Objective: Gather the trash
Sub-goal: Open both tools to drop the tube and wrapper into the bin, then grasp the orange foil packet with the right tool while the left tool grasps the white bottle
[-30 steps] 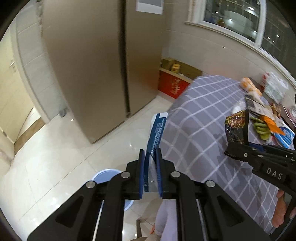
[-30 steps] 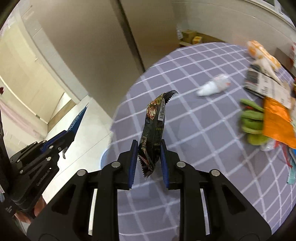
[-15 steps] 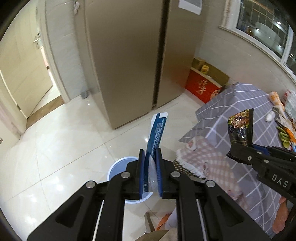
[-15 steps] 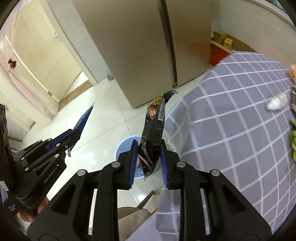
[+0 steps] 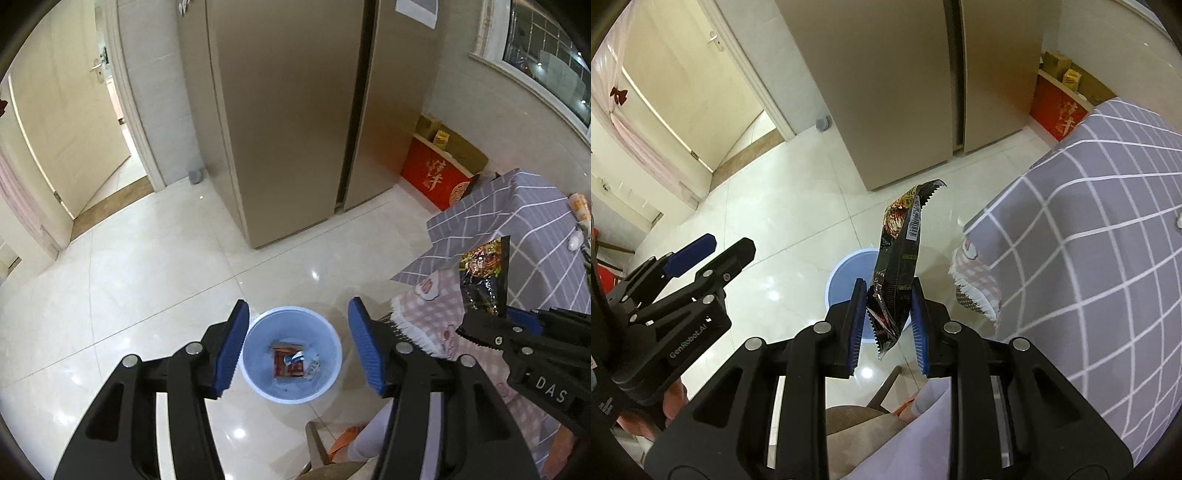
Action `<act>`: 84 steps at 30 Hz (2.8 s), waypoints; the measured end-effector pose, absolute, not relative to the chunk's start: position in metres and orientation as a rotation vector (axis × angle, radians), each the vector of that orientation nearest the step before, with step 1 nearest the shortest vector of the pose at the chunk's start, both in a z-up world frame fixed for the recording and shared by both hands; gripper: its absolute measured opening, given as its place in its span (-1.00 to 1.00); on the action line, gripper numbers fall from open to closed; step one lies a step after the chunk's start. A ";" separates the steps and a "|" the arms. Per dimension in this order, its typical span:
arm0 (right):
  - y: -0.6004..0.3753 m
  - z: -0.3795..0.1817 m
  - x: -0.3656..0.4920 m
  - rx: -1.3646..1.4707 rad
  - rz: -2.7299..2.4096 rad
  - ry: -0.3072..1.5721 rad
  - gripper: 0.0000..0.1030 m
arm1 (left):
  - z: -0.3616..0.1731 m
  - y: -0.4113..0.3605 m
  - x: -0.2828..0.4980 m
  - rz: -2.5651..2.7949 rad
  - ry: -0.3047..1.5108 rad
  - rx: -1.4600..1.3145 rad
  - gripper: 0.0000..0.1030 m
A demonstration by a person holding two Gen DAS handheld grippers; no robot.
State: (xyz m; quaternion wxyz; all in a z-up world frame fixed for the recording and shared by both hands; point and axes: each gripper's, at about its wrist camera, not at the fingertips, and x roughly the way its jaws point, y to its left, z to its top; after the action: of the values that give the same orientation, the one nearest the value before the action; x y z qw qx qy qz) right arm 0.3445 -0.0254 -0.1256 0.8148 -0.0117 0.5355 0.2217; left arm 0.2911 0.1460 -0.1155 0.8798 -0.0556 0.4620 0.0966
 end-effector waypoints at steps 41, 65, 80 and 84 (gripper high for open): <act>-0.036 -0.099 0.321 -0.073 0.516 1.035 0.43 | -0.093 0.138 0.256 0.188 0.910 -0.075 0.07; -0.224 -0.059 0.293 0.123 0.192 0.923 0.43 | -0.060 -0.038 0.288 -0.171 0.835 0.087 0.07; -0.343 -0.036 0.287 0.282 -0.052 0.880 0.45 | -0.057 -0.150 0.318 -0.387 0.848 0.177 0.07; -0.358 -0.031 0.297 0.276 -0.090 0.878 0.56 | -0.054 -0.162 0.331 -0.409 0.852 0.187 0.07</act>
State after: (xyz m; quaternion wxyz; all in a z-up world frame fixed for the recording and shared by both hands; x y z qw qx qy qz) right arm 0.2966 -0.3578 -0.0305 0.8950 0.1330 0.4236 -0.0432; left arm 0.3311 -0.1620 -0.0545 0.8863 0.0898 0.4097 -0.1965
